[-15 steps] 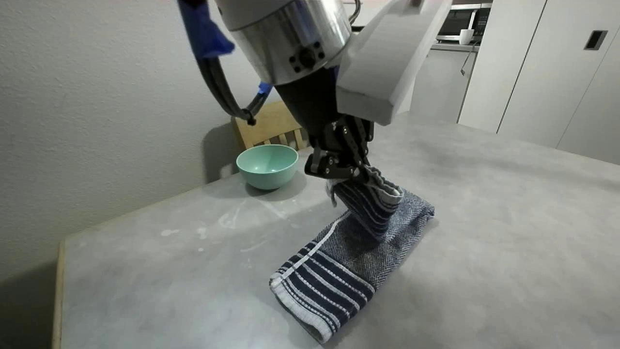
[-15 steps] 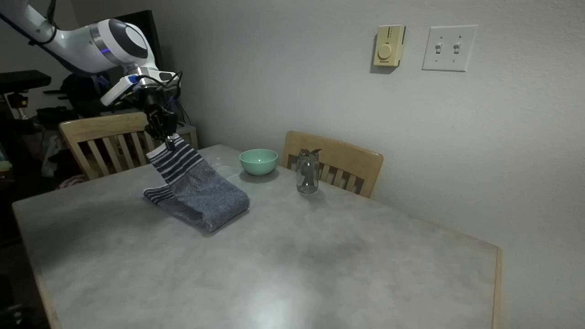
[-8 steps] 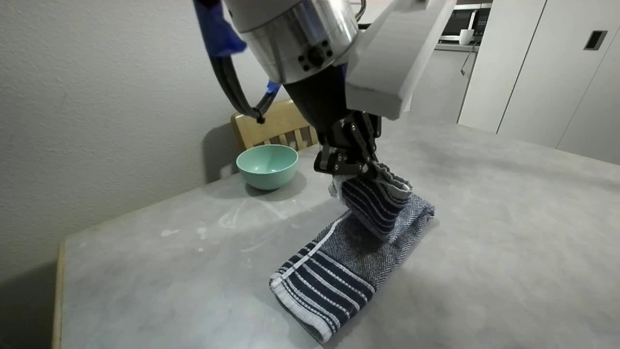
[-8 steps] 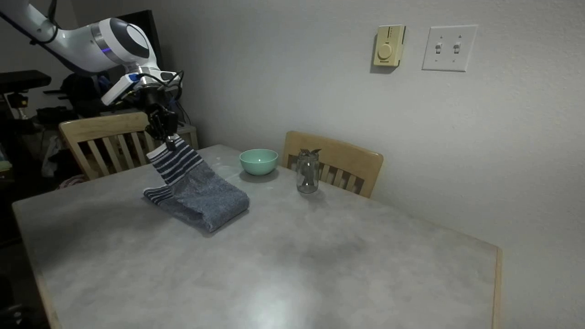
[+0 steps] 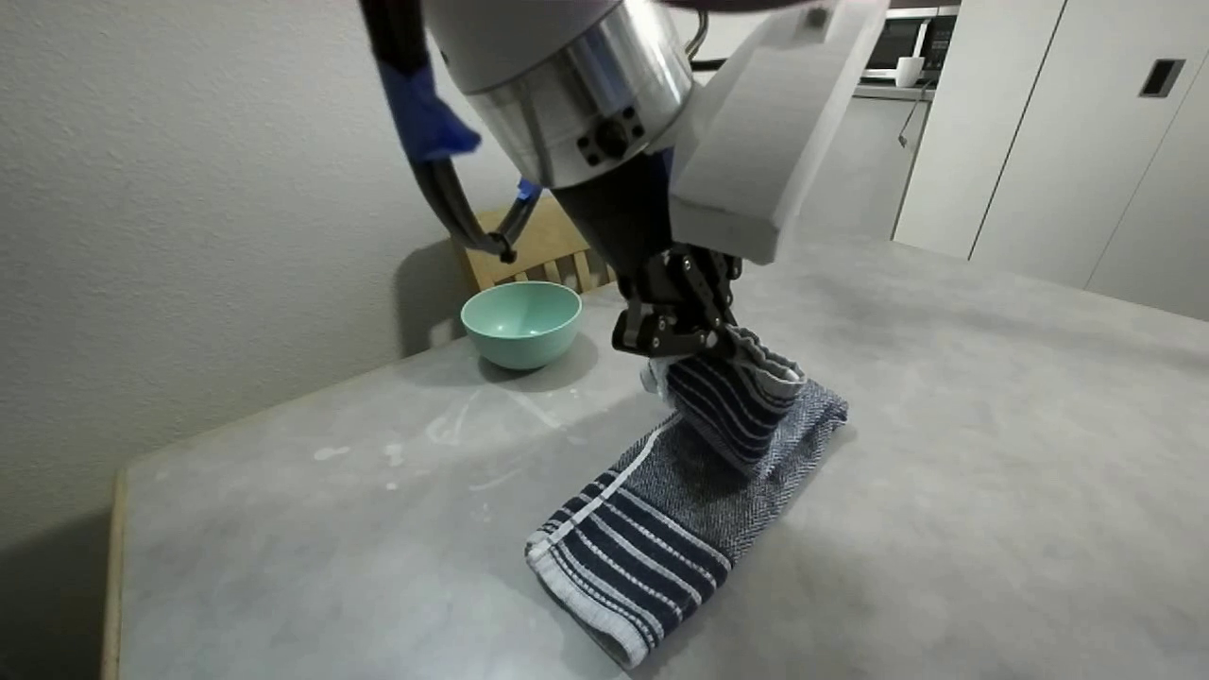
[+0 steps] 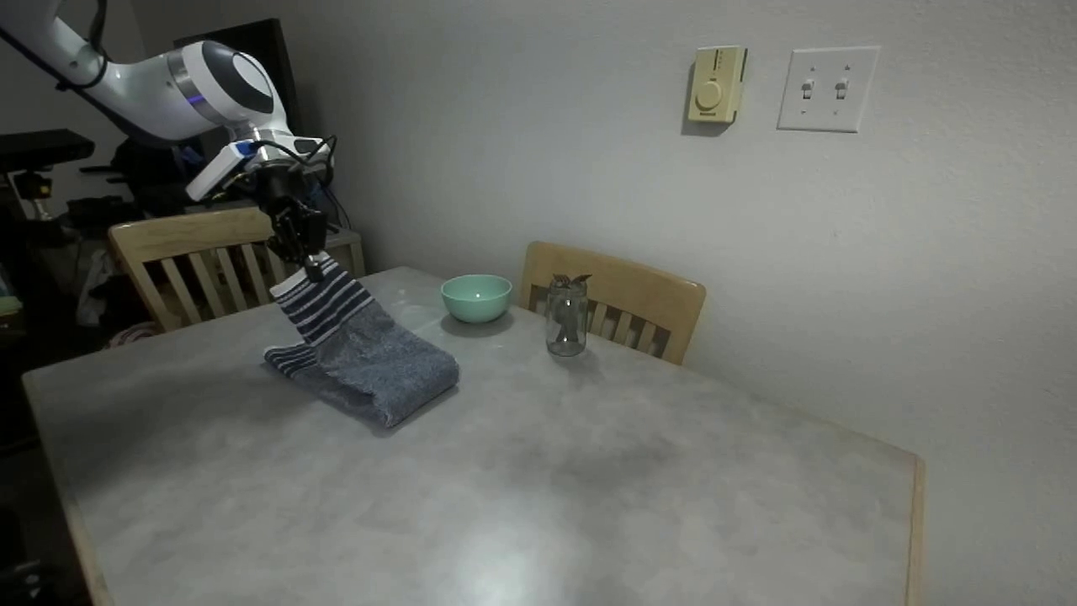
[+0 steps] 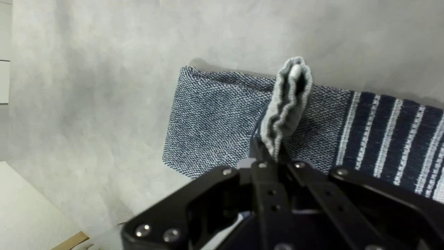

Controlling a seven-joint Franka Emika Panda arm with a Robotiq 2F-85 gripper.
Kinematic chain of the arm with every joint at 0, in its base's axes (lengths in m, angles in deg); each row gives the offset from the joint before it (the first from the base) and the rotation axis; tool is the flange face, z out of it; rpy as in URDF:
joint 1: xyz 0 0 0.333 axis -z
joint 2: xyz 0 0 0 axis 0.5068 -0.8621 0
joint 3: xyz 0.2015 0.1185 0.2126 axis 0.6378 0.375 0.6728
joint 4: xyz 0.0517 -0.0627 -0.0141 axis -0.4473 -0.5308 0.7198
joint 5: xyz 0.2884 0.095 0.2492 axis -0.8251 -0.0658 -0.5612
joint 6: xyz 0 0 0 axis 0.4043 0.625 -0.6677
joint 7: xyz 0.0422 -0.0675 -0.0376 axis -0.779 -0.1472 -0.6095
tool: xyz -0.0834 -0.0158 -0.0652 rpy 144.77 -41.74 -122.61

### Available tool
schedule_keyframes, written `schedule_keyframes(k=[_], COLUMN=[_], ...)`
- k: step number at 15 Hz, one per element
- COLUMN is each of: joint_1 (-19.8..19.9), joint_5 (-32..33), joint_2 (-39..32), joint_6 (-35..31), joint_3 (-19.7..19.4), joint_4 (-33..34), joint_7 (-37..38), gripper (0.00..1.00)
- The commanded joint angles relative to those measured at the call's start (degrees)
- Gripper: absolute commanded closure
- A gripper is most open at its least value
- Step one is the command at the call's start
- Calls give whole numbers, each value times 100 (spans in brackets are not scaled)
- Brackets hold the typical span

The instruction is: Partially unfold the towel on the table

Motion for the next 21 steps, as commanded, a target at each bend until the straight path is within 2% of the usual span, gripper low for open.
schedule_keyframes(k=[1,5,9,13,14,15,17,21], joint_1=[-14,90,303,757,895,836,988,1007], joint_5=[271,448,558,481,439,504,496,491], joint_2=[30,471,1029,1555,1689,1270,1454,1523], joint_6=[244,528,778,842,722,931,903,884], joint_3=[-83,-251,-378,-366,-302,-203,-201,-156], joint_4=[-2,-408,-838,-1259,-1396,-892,-1067,-1171], joint_7=[299,1082,2205,3087,2969,2909,2911,2950], gripper=[98,98,98,98,98,94,94,94])
